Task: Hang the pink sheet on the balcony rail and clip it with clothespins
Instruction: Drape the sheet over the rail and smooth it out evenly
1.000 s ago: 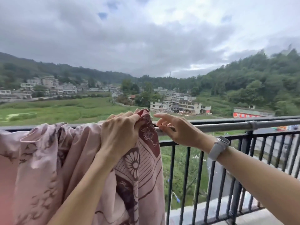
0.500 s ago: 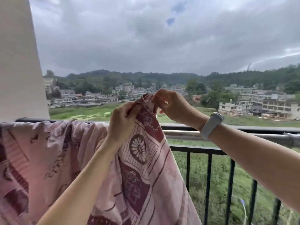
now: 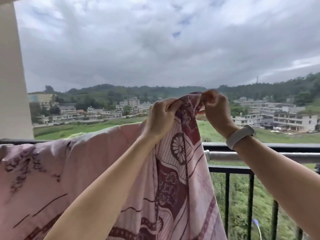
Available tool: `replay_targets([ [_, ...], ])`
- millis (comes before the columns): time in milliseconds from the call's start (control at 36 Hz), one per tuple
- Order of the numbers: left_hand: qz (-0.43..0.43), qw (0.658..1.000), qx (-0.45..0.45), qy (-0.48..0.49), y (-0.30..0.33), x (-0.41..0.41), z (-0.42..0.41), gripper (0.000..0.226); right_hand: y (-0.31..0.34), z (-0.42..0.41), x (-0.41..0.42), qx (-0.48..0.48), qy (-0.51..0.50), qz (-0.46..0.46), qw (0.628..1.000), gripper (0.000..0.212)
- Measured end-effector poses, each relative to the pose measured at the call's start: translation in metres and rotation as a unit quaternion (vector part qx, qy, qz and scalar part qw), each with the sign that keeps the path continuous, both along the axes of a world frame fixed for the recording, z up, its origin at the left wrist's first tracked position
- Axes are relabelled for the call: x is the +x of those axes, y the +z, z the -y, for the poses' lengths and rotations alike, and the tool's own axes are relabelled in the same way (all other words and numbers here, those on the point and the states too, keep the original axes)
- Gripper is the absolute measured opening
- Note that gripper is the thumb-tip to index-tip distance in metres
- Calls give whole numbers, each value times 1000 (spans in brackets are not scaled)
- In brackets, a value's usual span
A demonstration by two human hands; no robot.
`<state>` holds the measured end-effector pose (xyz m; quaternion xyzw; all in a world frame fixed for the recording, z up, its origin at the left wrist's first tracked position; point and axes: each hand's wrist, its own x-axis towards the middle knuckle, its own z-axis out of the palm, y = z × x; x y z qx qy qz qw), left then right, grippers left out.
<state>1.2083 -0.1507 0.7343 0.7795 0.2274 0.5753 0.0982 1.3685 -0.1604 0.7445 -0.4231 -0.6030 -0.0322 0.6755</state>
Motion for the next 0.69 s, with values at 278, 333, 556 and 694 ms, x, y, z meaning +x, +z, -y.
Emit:
replay_targets([
  [278,12,997,-20,69,-59,-12,23,22,-40,54,29,-64,57,178,980,15],
  [333,22,993,-24,111,-72,-22,27,20,-51,52,23,-64,47,207,975,17],
  [556,259,893,-360,-73,-87,-52,41,30,-73,51,4,-24,11,334,942,26],
  [694,309,872,-339,173,-85,-62,37,31,-93,44,26,-74,-54,383,919,47],
])
